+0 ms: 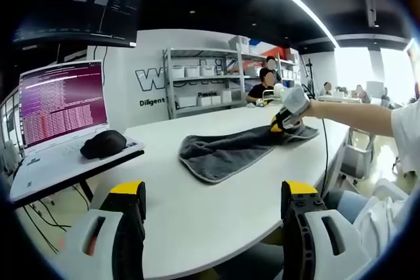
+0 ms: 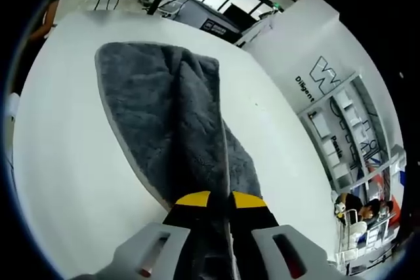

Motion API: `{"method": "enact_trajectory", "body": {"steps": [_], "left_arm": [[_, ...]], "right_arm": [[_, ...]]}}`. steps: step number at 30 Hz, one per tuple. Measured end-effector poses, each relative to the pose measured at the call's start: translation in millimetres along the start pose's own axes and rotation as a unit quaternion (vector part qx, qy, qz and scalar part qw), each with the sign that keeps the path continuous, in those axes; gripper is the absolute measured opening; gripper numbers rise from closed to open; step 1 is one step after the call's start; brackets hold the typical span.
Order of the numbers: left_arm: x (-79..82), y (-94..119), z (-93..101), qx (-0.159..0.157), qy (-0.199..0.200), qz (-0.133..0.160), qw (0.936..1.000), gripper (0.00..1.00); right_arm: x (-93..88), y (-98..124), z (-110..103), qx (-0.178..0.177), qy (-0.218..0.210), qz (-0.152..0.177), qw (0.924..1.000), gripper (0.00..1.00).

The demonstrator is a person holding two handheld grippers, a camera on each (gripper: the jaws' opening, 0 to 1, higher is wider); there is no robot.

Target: Open the folded towel by lifting each exposed corner and separating the folded layers until the towel lies flat within the target outline without major curled edges

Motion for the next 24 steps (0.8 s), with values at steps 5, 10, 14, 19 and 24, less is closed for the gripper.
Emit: {"method": "enact_trajectory", "body": {"steps": [5, 10, 14, 19, 24], "left_arm": [[-1.9, 1.2, 1.7, 0.001, 0.001, 0.001, 1.0000, 0.84], [-0.6, 3.2, -8.2, 0.003, 0.005, 0.001, 1.0000, 0.84], [2.5, 5.7, -20.8, 0.003, 0.006, 0.003, 1.0000, 0.84], [2.3, 5.8, -21.3, 0.003, 0.005, 0.002, 1.0000, 0.84], [1.2, 5.5, -16.9, 0.002, 0.005, 0.002, 1.0000, 0.84]], "right_arm": [[6.7, 2.8, 7.2, -0.021, 0.009, 0.004, 0.9997, 0.04], [13.8, 3.5, 15.9, -0.039, 0.014, 0.006, 0.9991, 0.03], [18.9, -2.0, 27.9, -0.053, 0.028, 0.005, 0.9982, 0.03], [23.7, -5.0, 38.1, -0.068, 0.032, 0.002, 0.9972, 0.03], [25.3, -10.0, 47.1, -0.083, 0.038, -0.005, 0.9958, 0.03]]}}
Point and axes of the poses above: the point that each gripper's makers call its tool centre point, and the gripper's own axes: y roughly backward along the fingers, z roughly to its right, x roughly out of its top, the point moved 4 cm from there along y, roughly backward along the fingers, and after that the axes turned 9 degrees about -x, right-handed, at the moved point
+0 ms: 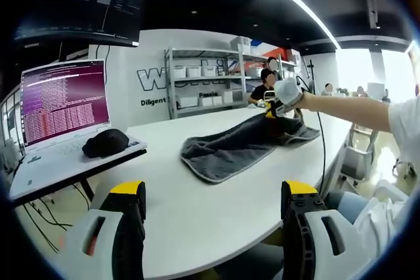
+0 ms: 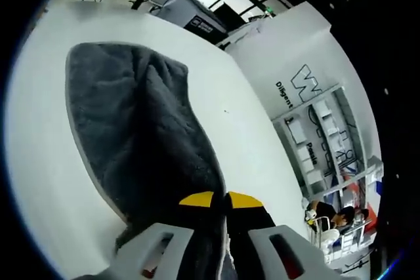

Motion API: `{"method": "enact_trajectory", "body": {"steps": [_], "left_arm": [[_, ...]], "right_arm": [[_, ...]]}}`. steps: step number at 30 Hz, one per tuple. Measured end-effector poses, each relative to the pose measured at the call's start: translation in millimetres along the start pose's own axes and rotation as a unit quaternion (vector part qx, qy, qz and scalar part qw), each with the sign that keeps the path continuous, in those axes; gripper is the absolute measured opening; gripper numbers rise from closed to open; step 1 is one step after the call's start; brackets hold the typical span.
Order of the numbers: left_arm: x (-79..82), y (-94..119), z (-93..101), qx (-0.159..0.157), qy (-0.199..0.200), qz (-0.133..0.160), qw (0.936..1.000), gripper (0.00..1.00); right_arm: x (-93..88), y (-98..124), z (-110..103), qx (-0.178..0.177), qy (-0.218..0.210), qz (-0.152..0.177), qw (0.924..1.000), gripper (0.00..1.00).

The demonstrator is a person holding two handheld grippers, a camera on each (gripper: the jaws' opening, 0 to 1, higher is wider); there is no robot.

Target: Open the folded towel by lifting each exposed corner and separating the folded layers until the towel lies flat within the target outline without major curled edges

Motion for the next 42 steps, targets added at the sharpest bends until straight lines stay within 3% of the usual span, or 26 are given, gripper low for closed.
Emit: {"method": "enact_trajectory", "body": {"steps": [6, 15, 26, 42], "left_arm": [[-1.6, -0.6, 4.9, 0.000, 0.000, 0.000, 1.0000, 0.84], [-4.1, -0.9, 8.9, 0.000, 0.002, 0.000, 1.0000, 0.84], [-6.8, 0.4, 9.9, 0.000, 0.007, 0.003, 1.0000, 0.83], [-6.2, 2.1, 11.5, 0.000, 0.008, 0.008, 0.9999, 0.83]], "right_arm": [[6.2, -8.1, 10.8, -0.017, 0.001, -0.004, 0.9998, 0.02], [19.3, -46.6, 46.6, -0.044, 0.008, -0.010, 0.9989, 0.02], [39.1, -69.2, 66.1, -0.072, 0.026, -0.021, 0.9969, 0.02], [52.2, -69.9, 72.6, -0.126, 0.013, -0.026, 0.9917, 0.02]]}}
Point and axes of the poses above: the point that each gripper's makers call its tool centre point, and the gripper's own axes: y roughly backward along the fingers, z roughly to its right, x roughly out of its top, the point moved 4 cm from there along y, roughly backward along the fingers, and after that the axes turned 9 degrees about -x, right-handed, at the moved point
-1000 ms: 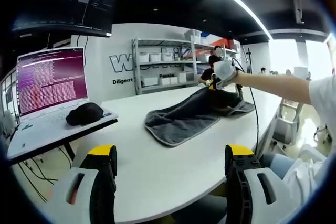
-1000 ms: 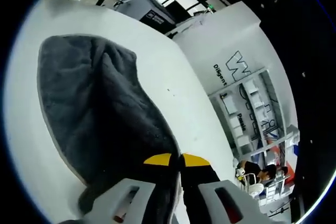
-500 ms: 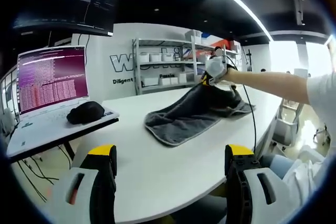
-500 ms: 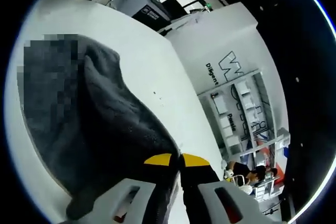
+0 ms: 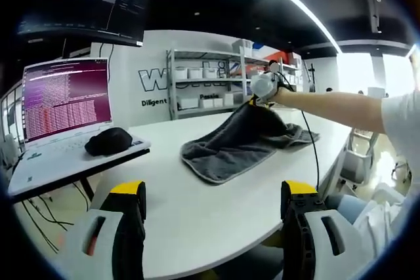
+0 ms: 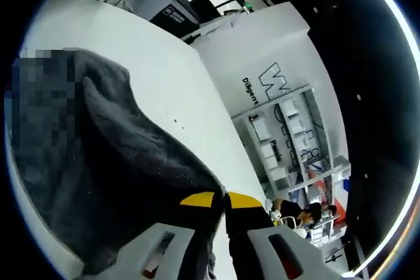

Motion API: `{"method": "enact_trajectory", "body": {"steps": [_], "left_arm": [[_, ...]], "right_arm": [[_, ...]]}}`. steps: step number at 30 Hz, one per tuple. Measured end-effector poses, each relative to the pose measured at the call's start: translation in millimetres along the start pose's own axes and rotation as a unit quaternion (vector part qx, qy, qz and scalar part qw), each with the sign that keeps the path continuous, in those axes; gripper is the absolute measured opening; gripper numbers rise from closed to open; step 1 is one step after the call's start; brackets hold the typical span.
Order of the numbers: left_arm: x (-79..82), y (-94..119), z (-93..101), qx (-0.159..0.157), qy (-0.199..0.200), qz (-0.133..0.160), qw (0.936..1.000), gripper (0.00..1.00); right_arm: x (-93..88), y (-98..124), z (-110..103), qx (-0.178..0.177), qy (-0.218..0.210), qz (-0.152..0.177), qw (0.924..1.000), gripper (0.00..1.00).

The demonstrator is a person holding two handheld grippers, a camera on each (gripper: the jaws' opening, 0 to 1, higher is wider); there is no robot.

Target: Open the folded towel by lifting each exposed corner and separating the folded layers until the towel lies flat within the target outline without major curled edges

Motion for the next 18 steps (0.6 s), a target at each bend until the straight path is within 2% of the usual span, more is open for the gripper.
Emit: {"method": "enact_trajectory", "body": {"steps": [3, 6, 9, 18], "left_arm": [[0.0, -0.2, 1.0, -0.001, -0.001, 0.000, 1.0000, 0.83], [-0.2, -0.3, 1.1, 0.000, 0.000, 0.000, 1.0000, 0.83], [-0.2, -0.3, 0.9, 0.000, 0.001, 0.001, 1.0000, 0.83], [0.7, -0.7, -0.9, 0.000, 0.000, 0.001, 1.0000, 0.83]], "right_arm": [[-1.2, 1.1, -0.4, -0.003, 0.000, -0.002, 1.0000, 0.02], [-0.4, 1.1, 11.0, -0.037, -0.003, 0.003, 0.9993, 0.02], [1.1, 1.1, 19.1, -0.050, -0.013, 0.008, 0.9987, 0.02], [10.2, 2.9, 27.4, -0.068, -0.025, 0.021, 0.9972, 0.02]]}}
Point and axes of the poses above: the point that each gripper's makers call its tool centre point, and the gripper's own axes: y roughly backward along the fingers, z roughly to its right, x roughly out of its top, the point moved 4 cm from there along y, roughly backward along the fingers, and after that the axes turned 9 degrees about -x, right-handed, at the moved point
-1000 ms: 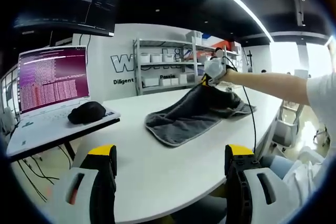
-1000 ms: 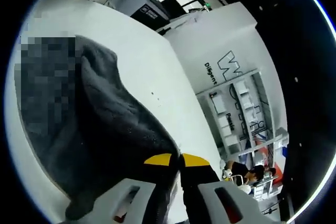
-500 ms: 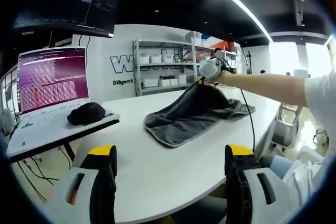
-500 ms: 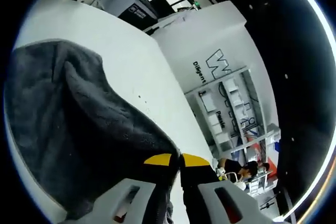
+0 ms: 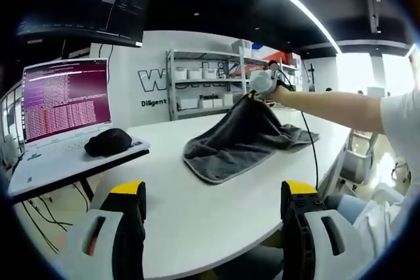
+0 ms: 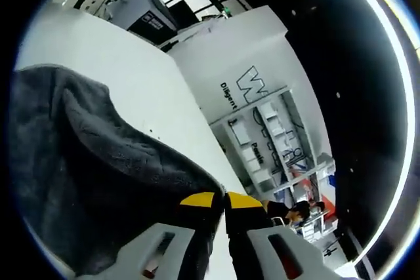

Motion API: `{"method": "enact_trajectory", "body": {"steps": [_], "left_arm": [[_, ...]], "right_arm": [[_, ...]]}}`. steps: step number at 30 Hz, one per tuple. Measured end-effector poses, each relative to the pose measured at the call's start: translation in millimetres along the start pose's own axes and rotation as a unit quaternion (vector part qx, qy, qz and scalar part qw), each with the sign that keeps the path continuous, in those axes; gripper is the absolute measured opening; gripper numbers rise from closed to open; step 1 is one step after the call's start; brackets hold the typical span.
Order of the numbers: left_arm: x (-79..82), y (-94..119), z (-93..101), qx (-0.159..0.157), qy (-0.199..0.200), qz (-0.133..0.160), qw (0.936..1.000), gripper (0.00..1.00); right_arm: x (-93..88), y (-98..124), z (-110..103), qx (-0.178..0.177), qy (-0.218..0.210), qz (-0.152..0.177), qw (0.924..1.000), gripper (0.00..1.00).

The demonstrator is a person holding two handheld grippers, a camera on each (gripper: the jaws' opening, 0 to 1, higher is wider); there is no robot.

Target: Open the folded towel by lifting each exposed corner and separating the folded layers until the towel lies flat within the target outline without major curled edges

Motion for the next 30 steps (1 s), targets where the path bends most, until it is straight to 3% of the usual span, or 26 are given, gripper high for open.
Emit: {"method": "enact_trajectory", "body": {"steps": [17, 30], "left_arm": [[3.5, 1.8, -11.3, 0.001, 0.002, 0.001, 1.0000, 0.83], [5.1, 4.3, -16.0, 0.005, 0.004, 0.003, 1.0000, 0.83]], "right_arm": [[-2.0, -3.5, -13.2, 0.012, -0.009, -0.003, 0.9999, 0.02], [-17.6, -7.1, -31.0, 0.044, -0.015, -0.031, 0.9984, 0.15]]}}
Point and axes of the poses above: the point that each gripper's makers call its tool centre point, and the gripper's own axes: y roughly backward along the fingers, z roughly to its right, x roughly out of its top, the point moved 4 cm from there along y, roughly backward along the fingers, and after that the axes turned 9 degrees about -x, right-handed, at the moved point
